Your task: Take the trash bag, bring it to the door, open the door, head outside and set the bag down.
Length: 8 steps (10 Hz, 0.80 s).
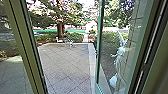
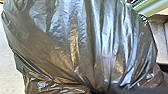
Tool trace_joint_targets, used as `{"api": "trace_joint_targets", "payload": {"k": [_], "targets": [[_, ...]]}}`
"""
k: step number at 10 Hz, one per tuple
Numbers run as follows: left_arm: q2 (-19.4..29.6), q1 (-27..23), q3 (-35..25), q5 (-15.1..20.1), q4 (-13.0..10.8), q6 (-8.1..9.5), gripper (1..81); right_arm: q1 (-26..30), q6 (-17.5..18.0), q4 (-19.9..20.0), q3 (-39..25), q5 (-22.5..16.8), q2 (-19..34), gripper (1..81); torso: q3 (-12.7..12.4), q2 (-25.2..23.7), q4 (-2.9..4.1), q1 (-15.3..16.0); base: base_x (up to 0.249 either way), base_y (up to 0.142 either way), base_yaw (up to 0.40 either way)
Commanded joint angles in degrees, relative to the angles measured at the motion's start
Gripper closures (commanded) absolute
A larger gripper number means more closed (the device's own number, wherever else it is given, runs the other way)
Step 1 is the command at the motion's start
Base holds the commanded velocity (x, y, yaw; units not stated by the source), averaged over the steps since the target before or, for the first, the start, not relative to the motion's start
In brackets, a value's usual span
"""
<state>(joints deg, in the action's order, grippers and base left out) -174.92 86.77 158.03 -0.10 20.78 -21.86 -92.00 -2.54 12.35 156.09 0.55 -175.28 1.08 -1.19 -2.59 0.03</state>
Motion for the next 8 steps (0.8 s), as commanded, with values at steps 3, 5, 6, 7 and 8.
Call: {"api": "trace_joint_targets", "payload": {"k": [3, 5, 6, 7, 8], "targets": [[-0.08, -2.62, -0.17, 3.61, -0.31, -0.29, 81.1, 2.12, -0.19, -0.13, -0.36, -3.62, -0.19, 1.0, 0.00, 0.00, 0.00, -0.02, 0.082, 0.000, 0.000], [-0.08, -2.70, -0.17, 3.61, -0.31, -0.29, 81.1, 2.12, -0.19, -0.13, -0.18, -3.62, -0.19, 1.0, 0.00, 0.00, 0.00, -0.02, 0.095, 0.000, 0.000], [-0.08, -2.70, -0.17, 3.61, -0.39, -0.29, 81.1, 2.04, -0.19, -0.13, -0.18, -3.62, -0.19, 1.0, 0.00, 0.00, 0.00, -0.02, 0.098, 0.000, 0.000], [-0.08, -2.70, -0.17, 3.61, -0.39, -0.29, 81.1, 2.12, -0.19, -0.13, -0.27, -3.62, -0.19, 1.0, 0.00, 0.00, 0.00, -0.02, 0.100, 0.000, 0.000], [-0.08, -2.70, -0.26, 3.61, -0.39, -0.29, 81.1, 2.12, -0.19, -0.13, -0.27, -3.62, -0.19, 1.0, 0.00, 0.00, 0.00, -0.02, 0.106, 0.000, 0.000]]}}
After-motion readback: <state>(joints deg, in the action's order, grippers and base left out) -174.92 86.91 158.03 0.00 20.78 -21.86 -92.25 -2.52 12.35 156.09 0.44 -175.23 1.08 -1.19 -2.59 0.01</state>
